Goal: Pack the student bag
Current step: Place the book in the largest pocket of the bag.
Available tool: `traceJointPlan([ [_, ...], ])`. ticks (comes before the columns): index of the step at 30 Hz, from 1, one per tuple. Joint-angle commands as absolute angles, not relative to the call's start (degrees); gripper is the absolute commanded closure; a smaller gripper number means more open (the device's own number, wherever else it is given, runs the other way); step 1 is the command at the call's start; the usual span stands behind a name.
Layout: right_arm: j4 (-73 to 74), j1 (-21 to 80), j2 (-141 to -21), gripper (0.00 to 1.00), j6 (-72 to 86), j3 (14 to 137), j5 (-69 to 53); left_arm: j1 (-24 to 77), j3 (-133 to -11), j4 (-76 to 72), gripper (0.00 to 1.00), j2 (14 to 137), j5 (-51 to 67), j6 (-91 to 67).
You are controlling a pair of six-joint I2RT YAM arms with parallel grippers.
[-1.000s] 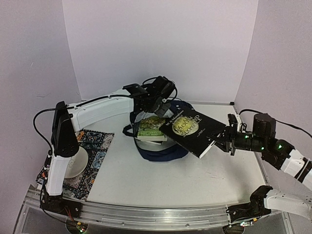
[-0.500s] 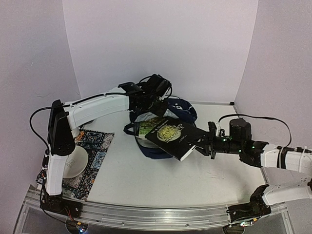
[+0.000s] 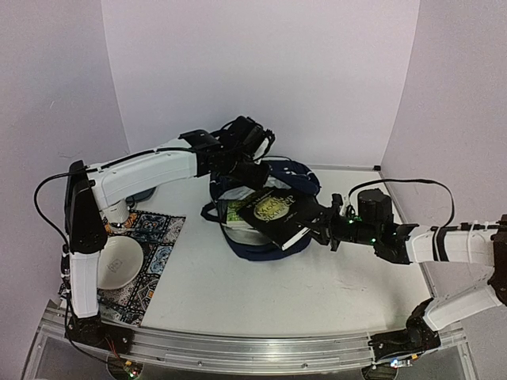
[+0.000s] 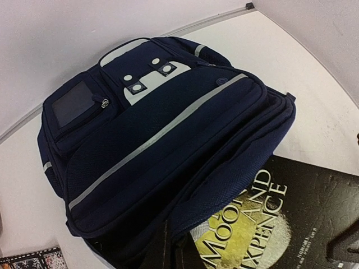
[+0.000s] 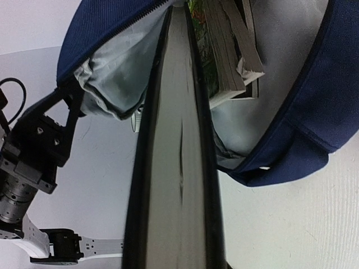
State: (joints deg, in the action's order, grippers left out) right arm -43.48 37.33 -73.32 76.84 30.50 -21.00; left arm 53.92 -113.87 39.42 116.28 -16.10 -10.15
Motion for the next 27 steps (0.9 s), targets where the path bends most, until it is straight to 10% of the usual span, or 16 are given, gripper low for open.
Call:
traceJointPlan([
  [1,-56.1,37.7,-74.2,1.0,75.6,36.0,-16.2,55.4,-113.6,34.1,1.0,108.1,-11.9,-13.2],
  [27,-61.8,43.3,-100.7,1.0,74.4,48.6,-3.8,64.6,-114.4,33.4,1.0,107.9,-2.6,-16.9],
])
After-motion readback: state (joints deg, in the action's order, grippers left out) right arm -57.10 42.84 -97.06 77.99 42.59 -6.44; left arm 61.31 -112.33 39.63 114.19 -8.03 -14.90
